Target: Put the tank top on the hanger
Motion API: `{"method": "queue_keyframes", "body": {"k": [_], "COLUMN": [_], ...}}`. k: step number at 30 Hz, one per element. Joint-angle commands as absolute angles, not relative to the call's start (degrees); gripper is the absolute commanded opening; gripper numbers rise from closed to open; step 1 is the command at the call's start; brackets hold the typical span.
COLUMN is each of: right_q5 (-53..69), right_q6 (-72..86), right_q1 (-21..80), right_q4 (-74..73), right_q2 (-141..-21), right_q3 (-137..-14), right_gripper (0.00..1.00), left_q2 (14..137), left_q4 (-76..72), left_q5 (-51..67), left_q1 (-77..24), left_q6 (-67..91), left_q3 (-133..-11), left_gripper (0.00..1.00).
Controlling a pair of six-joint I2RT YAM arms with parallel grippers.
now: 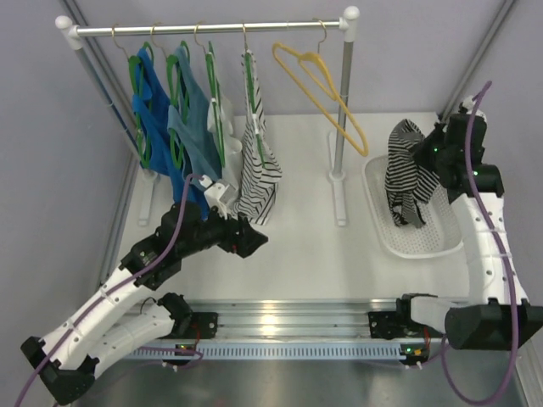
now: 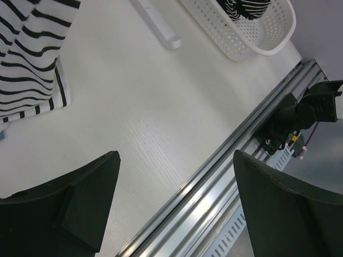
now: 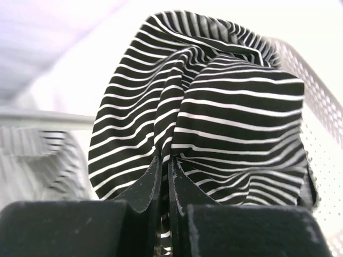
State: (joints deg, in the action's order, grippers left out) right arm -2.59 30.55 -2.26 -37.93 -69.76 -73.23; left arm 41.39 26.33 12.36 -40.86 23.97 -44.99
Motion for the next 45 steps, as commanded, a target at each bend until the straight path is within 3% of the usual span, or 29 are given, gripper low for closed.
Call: {"method": "queue_keyframes", "body": {"k": [1,11,21,26,30,33,37,38,45], "right_q5": [-0.26,-7.37,-12.21,-19.23,-20.92,-18.81,-17.14,-18.53,-24.69], "right_q6": [29.36,33.21,41.56,48.86,50.27,49.14,47.47,47.46,47.90], "right_q1": [2.08,18.80,40.21,55.78,68.26,71.01,71.02,71.02,64.26], "right_q4": [-44.90,-52.03,-52.91,-48.70,-42.82,-37.54,-33.67,-34.45,-43.50], "right_q2": [-65.57,-57.49,-53.09,-56.15,-65.37,-72.58,-75.15,-74.80,-65.51], "right_q3": [-81.37,-87.80,-80.35,-71.20,-69.61,-69.35,-67.59,-67.59,-63.65], "right_gripper": [0.00,0.00,0.00,0.00,0.00,0.13,0.45,0.49,0.52], "left_q2": [40.34,38.76,38.15,38.06,38.14,38.67,39.37,39.46,41.83], "left_q4": [25.58,26.37,26.10,26.54,27.68,29.08,29.88,29.80,26.55], "left_q5": [10.90,6.69,3.78,1.06,-4.12,-6.33,-5.45,-5.01,3.76], "left_q1": [-40.96,-40.96,-40.96,-40.96,-41.04,-40.96,-40.96,-40.96,-40.96], "left_q6": [23.73,23.91,25.05,25.75,26.28,26.63,27.07,27.24,29.26], "left_q3": [-49.74,-53.35,-53.35,-53.26,-53.44,-53.61,-52.82,-52.39,-48.00], "left_gripper": [0.91,0.91,0.91,0.91,0.91,0.91,0.91,0.91,0.91]}}
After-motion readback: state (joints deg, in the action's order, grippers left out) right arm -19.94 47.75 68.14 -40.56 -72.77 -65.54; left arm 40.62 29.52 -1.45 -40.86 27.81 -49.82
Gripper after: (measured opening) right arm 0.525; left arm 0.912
